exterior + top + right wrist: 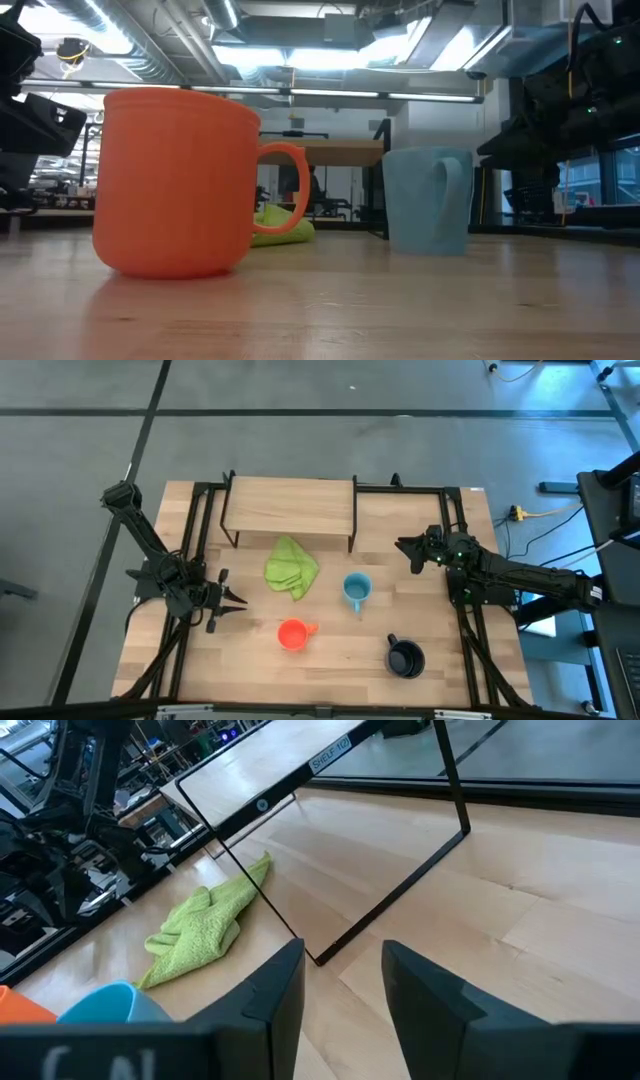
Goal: Stack small to large cups/mugs on shelf
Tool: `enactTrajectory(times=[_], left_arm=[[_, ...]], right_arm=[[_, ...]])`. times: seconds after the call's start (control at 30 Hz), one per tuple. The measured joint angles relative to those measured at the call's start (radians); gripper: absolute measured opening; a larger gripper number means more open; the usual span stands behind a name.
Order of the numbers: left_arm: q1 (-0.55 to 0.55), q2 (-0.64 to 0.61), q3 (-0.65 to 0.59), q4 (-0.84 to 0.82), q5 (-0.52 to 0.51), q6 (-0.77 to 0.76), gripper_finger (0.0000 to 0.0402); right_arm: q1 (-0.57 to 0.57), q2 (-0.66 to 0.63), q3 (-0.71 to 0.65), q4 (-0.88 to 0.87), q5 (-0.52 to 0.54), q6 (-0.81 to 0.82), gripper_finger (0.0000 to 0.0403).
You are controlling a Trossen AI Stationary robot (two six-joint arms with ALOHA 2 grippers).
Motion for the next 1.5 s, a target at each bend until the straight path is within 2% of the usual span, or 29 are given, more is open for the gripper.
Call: enactTrajectory(times=[0.13,0.3,0.5,0.6,0.8,0.9,0.97,1.0,1.1,1.17,1.23,1.3,1.4,1.5], left_arm=[[0.000,0.000,0.000,0.000,0.000,0.000,0.0073],[0.000,0.000,0.000,0.000,-0.004,0.016,0.0073],[0.001,0.000,0.000,-0.002,-0.088,0.257,0.0073],[0.001,0.000,0.000,-0.005,-0.090,0.362,0.0073],[0.002,0.000,0.000,-0.001,-0.103,0.679,0.0073],[0.008,0.000,0.000,0.038,-0.101,0.905,0.0073],[0.008,0.000,0.000,0.092,-0.068,0.956,0.0073],[0.008,0.000,0.000,0.133,-0.027,0.929,0.0073],[0.007,0.002,0.000,0.235,0.130,0.694,0.0073],[0.015,0.003,0.000,0.341,0.153,0.528,0.0073],[0.027,0.002,0.000,0.445,0.119,0.314,0.0073],[0.042,0.003,0.000,0.529,0.035,0.155,0.0073],[0.058,0.002,0.000,0.676,-0.050,-0.007,0.0073],[0.071,0.002,0.000,0.810,-0.071,-0.125,0.0073]], right_arm=[[0.000,0.000,0.000,0.141,0.054,0.009,0.0138],[0.000,0.000,0.000,0.254,0.052,0.091,0.0138],[0.000,0.000,0.000,0.254,0.035,0.161,0.0138],[0.000,0.000,0.000,0.254,0.033,0.161,0.0138],[0.000,0.000,0.000,0.256,0.033,0.191,0.0138],[0.000,0.000,0.000,0.258,0.033,0.191,0.0138],[0.000,0.000,0.000,0.258,0.032,0.189,0.0138],[0.000,0.000,0.000,0.258,0.032,0.189,0.0138],[0.000,0.000,0.000,0.258,0.033,0.186,0.0138],[0.000,0.000,0.000,0.258,0.033,0.189,0.0138],[0.000,0.000,0.000,0.263,0.033,0.211,0.0138],[0.000,0.000,0.000,0.265,0.033,0.245,0.0138],[0.000,0.000,0.000,0.275,0.033,0.290,0.0138],[0.000,0.000,0.000,0.282,0.033,0.321,0.0138]])
